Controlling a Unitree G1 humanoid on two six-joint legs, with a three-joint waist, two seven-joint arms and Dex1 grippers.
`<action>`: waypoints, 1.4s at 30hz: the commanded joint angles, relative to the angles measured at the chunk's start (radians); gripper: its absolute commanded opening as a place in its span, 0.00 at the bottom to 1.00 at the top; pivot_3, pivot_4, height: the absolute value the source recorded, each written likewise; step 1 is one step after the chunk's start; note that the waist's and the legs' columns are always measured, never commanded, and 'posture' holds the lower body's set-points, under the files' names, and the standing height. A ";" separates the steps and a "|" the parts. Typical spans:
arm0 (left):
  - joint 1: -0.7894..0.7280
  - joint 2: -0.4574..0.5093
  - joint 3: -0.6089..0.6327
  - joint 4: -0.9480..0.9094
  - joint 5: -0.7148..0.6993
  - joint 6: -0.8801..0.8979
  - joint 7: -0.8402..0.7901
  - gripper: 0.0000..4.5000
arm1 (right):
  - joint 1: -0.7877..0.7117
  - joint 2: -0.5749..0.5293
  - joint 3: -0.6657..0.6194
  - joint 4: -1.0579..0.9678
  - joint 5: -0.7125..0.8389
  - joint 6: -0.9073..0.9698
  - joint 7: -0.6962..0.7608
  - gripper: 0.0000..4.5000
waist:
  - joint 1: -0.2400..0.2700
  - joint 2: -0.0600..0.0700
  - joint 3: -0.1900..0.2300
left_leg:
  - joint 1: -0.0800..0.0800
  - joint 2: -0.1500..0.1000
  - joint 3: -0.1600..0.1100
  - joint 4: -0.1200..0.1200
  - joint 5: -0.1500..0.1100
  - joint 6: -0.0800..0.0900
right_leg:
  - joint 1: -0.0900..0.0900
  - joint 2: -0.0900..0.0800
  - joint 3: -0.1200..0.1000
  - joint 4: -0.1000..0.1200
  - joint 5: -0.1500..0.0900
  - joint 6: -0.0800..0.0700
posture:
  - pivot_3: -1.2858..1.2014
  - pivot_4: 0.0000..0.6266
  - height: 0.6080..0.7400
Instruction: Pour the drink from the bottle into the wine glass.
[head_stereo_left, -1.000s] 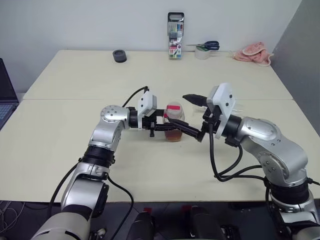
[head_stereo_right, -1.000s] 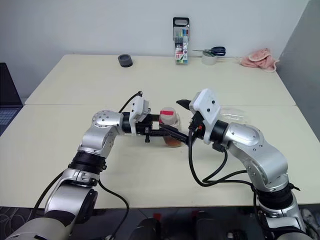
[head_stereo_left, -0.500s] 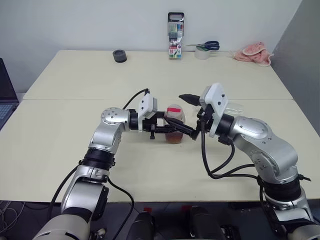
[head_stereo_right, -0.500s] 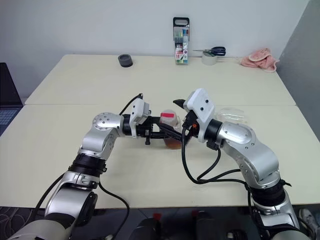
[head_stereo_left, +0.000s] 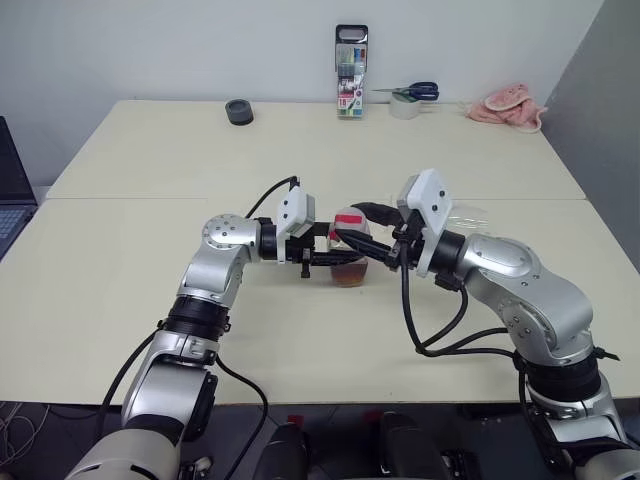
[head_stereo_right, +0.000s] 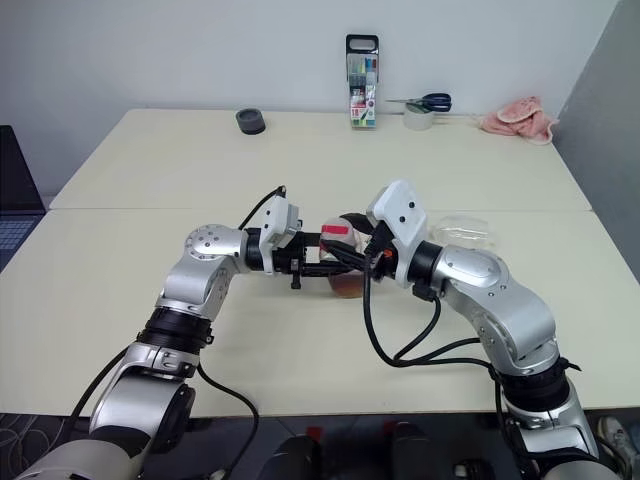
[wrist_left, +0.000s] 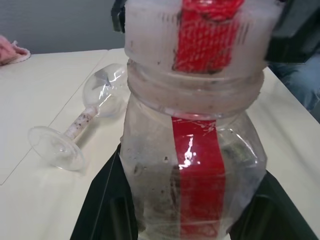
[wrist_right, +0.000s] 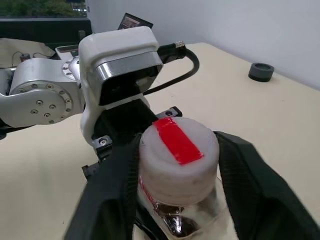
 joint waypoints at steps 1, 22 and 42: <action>-0.004 0.001 0.008 -0.055 -0.020 -0.007 0.006 0.38 | -0.018 -0.014 0.002 -0.037 -0.017 -0.031 0.008 0.40 | 0.000 0.000 0.000 | 0.000 0.000 0.000 0.000 0.000 0.000 | 0.000 0.000 0.000 0.000 0.000 0.000 | 0.52 0.24 1.00; 0.062 0.028 0.072 -0.115 -0.039 0.071 0.119 0.37 | 0.319 -0.047 -0.281 -0.136 0.110 -0.078 -0.102 0.38 | 0.005 0.000 0.000 | 0.000 0.000 0.000 0.000 0.000 0.000 | 0.000 0.000 0.000 0.000 0.000 0.000 | 0.52 0.24 1.00; 0.051 0.126 0.262 0.040 -0.011 0.017 0.426 0.37 | 0.654 -0.197 -0.167 0.164 -0.172 -0.285 0.056 1.00 | 0.010 -0.001 0.000 | 0.003 0.000 0.001 0.000 0.000 0.000 | 0.003 0.000 0.001 0.000 0.000 0.000 | 0.52 0.24 1.00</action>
